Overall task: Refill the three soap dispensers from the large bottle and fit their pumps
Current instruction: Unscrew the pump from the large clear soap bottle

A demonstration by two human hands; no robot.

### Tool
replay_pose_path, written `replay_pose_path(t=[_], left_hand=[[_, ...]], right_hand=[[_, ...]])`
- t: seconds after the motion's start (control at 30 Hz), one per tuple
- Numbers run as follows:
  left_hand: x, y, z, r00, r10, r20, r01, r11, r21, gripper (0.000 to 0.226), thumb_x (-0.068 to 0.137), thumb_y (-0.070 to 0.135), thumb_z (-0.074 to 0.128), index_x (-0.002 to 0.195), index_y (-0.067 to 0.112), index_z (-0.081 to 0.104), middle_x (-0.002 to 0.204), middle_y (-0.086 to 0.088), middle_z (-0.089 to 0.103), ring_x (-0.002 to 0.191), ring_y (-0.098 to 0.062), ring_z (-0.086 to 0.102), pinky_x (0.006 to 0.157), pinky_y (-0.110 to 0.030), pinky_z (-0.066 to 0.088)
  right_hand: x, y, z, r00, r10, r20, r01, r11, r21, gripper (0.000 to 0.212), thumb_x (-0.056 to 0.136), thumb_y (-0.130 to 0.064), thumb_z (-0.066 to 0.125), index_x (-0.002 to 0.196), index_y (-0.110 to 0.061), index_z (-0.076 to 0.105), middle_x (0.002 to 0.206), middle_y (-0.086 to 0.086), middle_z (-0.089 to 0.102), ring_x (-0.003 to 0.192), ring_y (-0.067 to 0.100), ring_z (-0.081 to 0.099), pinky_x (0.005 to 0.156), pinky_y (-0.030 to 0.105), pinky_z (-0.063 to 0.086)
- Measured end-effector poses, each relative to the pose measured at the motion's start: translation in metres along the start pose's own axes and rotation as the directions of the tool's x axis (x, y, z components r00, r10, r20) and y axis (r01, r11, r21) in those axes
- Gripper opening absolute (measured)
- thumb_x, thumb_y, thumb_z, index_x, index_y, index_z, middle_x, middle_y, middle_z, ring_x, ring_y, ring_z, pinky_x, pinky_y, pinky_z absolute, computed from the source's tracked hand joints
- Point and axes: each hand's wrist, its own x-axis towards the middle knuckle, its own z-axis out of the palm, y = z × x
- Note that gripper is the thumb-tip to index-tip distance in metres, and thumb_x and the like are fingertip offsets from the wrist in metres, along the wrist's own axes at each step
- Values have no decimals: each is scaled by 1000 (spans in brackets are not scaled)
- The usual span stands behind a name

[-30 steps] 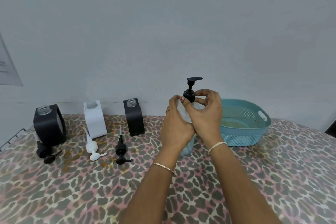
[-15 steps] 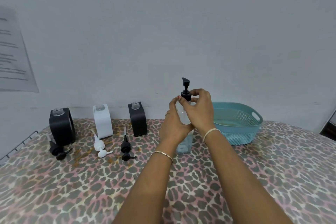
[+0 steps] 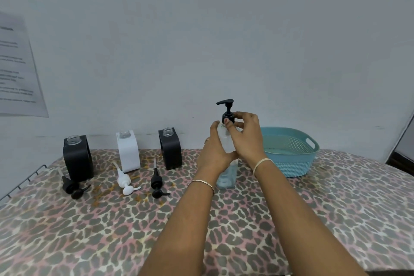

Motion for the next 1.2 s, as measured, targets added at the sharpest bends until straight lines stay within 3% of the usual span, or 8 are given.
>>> replay_pose_path(t=[0.13,0.3,0.53,0.7,0.87,1.03,1.13,1.2], left_hand=[[2,-1,1,1000,-11,6,11,999,36,107,71,35,77,144,37,0,117,-9,60,97,-27,63,78,-44,55],[2,-2,1,999,-33,10,33,997,64,113,72,39,77,146,39,-7,121,-8,57,96,-25,64,77,-41,54],[2,-3,3,1000,-22,0,22,999,31,106,72,36,77,144,39,0,118,-9,58,100,-26,61,79,-43,54],[0,-2,2,1000,-15,12,15,1000,15,113,67,43,79,143,43,-6,118,-6,60,99,-23,63,81,-44,54],[1,-1,1,1000,-16,5,16,1000,16,110,67,40,79,143,40,0,118,-8,60,102,-25,62,81,-46,54],[0,2,0,999,-37,3,37,997,71,112,73,37,77,147,40,-7,119,-8,56,98,-26,63,78,-41,54],[0,0,0,999,-40,11,39,997,70,115,72,41,79,147,40,-8,118,-7,56,96,-25,64,76,-40,54],[0,0,0,1000,-27,12,27,998,56,115,71,43,79,146,41,-7,116,-6,57,96,-24,63,76,-40,54]], right_hand=[[-1,2,4,1000,-4,-11,4,1000,-29,38,90,-48,59,120,-25,60,118,-6,46,104,9,58,95,35,48],[3,-4,10,995,0,-98,-13,990,-137,44,80,-49,71,106,-21,50,108,-8,47,89,7,60,78,28,48],[0,8,6,999,-37,-14,36,998,-47,36,93,-39,58,125,-22,56,121,-4,46,107,11,57,96,36,47],[0,2,2,999,4,-49,-6,1000,-30,45,82,-44,71,115,-21,51,116,-7,48,95,4,59,85,27,49],[0,1,3,1000,0,-27,-1,1000,-26,33,88,-40,65,115,-22,58,121,-5,48,95,2,57,89,29,50],[1,1,9,999,3,-44,-7,996,-93,47,81,-53,67,116,-23,62,113,-8,47,96,7,60,91,30,48],[7,-1,10,999,27,-36,-33,986,-161,44,79,-56,67,109,-24,64,112,-5,47,94,11,60,91,33,49],[11,-4,9,999,40,-9,-41,984,-175,41,82,-53,67,110,-23,65,115,-2,48,91,10,59,86,28,47]])
